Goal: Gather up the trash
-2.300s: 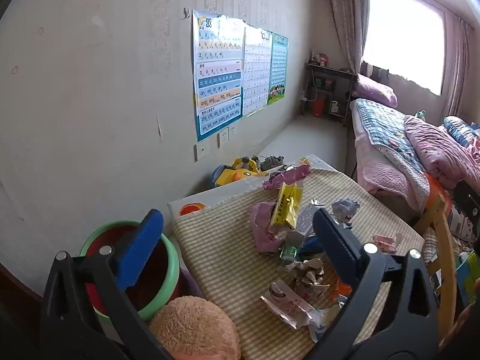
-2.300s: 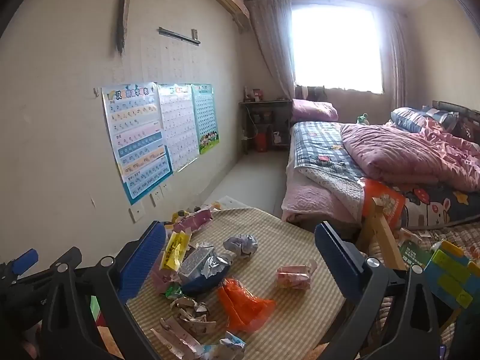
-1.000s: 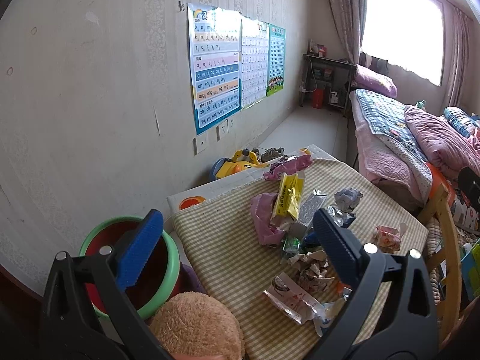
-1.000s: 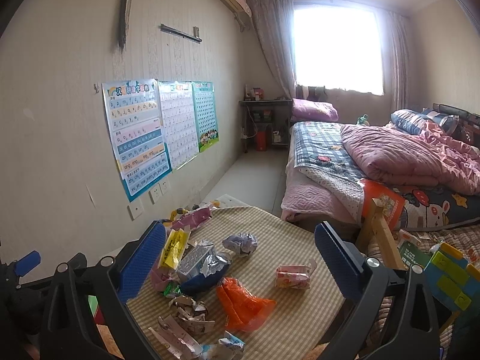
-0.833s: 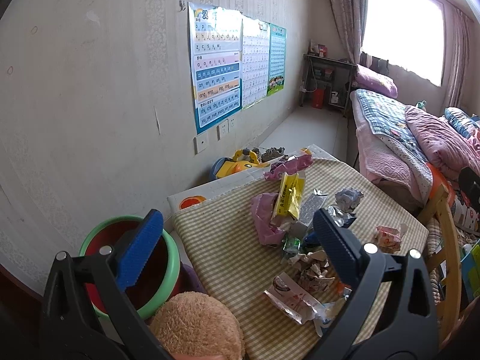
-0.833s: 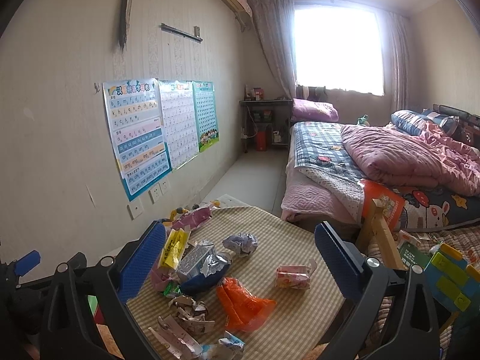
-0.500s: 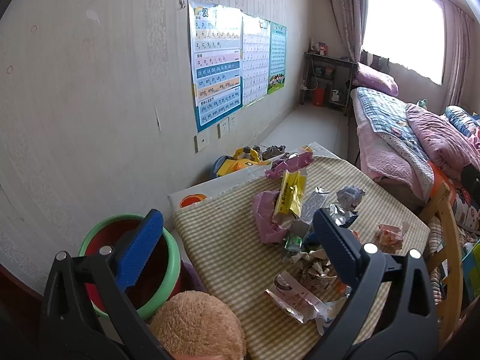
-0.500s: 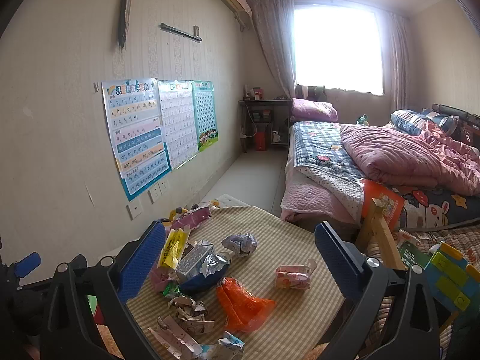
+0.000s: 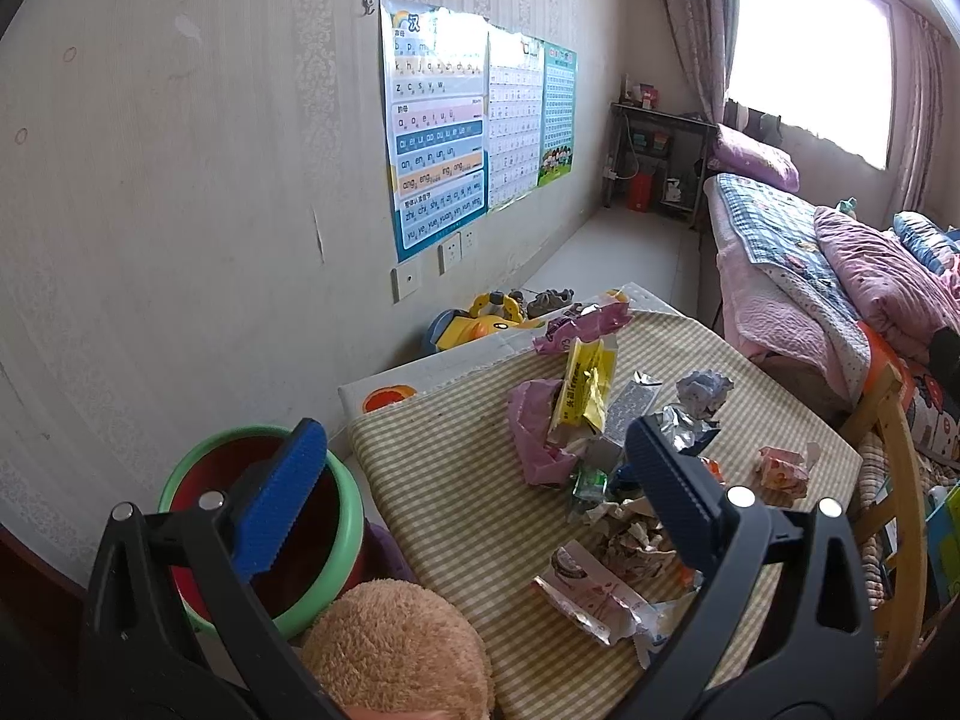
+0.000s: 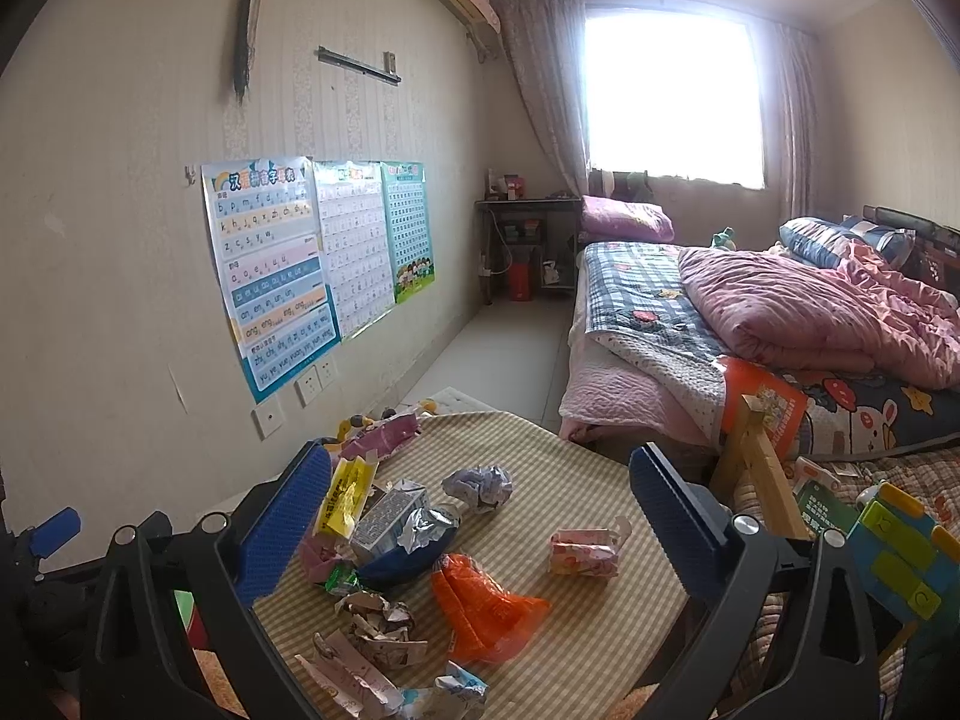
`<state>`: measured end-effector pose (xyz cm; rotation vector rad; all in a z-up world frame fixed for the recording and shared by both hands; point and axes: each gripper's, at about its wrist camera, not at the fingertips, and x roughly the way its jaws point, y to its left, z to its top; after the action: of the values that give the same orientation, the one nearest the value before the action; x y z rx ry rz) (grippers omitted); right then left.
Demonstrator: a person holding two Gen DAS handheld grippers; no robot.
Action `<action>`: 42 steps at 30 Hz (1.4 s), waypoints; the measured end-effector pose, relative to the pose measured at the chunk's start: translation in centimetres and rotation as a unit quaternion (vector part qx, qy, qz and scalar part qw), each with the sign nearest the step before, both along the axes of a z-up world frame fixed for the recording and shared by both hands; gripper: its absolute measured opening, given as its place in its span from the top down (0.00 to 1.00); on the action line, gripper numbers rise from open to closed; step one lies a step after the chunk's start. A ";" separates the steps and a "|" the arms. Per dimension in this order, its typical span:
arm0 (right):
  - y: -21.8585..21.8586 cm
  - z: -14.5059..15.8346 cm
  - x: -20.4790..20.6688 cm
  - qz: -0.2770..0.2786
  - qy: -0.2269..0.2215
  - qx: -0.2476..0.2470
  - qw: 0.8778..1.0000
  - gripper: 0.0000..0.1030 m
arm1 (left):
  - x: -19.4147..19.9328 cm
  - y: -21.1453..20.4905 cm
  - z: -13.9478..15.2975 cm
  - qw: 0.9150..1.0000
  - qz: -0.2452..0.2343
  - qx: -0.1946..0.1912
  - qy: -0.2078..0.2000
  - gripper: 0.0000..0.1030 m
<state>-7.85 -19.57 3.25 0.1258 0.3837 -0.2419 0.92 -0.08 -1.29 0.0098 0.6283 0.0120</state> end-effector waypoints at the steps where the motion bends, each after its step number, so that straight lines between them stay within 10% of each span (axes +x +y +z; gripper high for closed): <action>1: 0.0 0.0 0.0 0.000 0.000 0.000 1.000 0.07 | 0.0 0.0 0.0 1.000 0.000 0.000 0.000 0.05; 42: -0.9 -1.8 1.1 -0.009 0.031 0.001 0.999 0.07 | 0.6 1.2 -1.3 1.000 0.015 -0.003 -0.008 0.05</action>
<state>-6.79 -20.46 1.43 0.1246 0.4443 -0.2624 1.50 1.11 -2.61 -0.0044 0.6118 0.0389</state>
